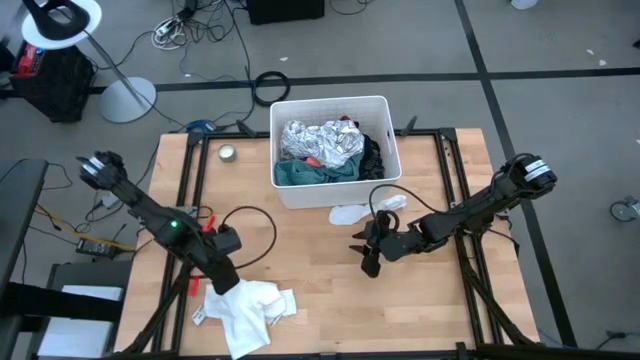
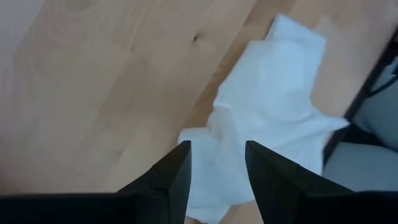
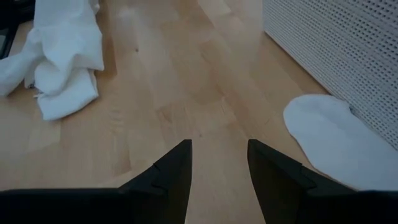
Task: Sort clothes
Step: Put the white pants into the white laundry organizer
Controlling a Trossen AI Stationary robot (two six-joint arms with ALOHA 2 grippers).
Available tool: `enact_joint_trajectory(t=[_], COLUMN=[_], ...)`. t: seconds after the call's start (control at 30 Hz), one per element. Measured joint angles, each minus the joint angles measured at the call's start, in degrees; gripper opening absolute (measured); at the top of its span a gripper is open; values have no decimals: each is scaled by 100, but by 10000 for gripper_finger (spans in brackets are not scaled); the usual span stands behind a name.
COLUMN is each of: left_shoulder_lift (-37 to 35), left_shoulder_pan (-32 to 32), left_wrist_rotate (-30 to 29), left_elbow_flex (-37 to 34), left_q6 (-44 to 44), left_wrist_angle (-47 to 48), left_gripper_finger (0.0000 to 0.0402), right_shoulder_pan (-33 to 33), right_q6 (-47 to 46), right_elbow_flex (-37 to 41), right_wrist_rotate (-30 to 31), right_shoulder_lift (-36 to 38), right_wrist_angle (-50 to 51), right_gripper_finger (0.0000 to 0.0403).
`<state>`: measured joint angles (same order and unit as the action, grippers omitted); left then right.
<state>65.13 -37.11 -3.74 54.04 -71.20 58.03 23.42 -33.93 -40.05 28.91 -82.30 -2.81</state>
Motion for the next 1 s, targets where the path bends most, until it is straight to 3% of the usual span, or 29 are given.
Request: enact_joint_trajectory(t=[0.57,0.63,0.8,1.0], left_shoulder_lift=[1466,1541,1591,1580], left_shoulder_pan=[-278,-277,-277,-277], left_wrist_rotate=[408,467,470,265], left_elbow_flex=[0,0,0,25], left_q6=[-125,-143,-115,26], left_wrist_angle=[-138,-144,-146,-143], left_gripper_finger=[151,128,17,4], right_shoulder_pan=[4,15,62,312], right_q6=[-42,-48,-83,-137], right_elbow_flex=[0,0,-2,46], right_wrist_rotate=[-22,-44,-46,65], right_shoulder_lift=[-2,-2,0,19], right_wrist_angle=[-15,-15,-10,-46], right_gripper_finger=[155,155,155,144])
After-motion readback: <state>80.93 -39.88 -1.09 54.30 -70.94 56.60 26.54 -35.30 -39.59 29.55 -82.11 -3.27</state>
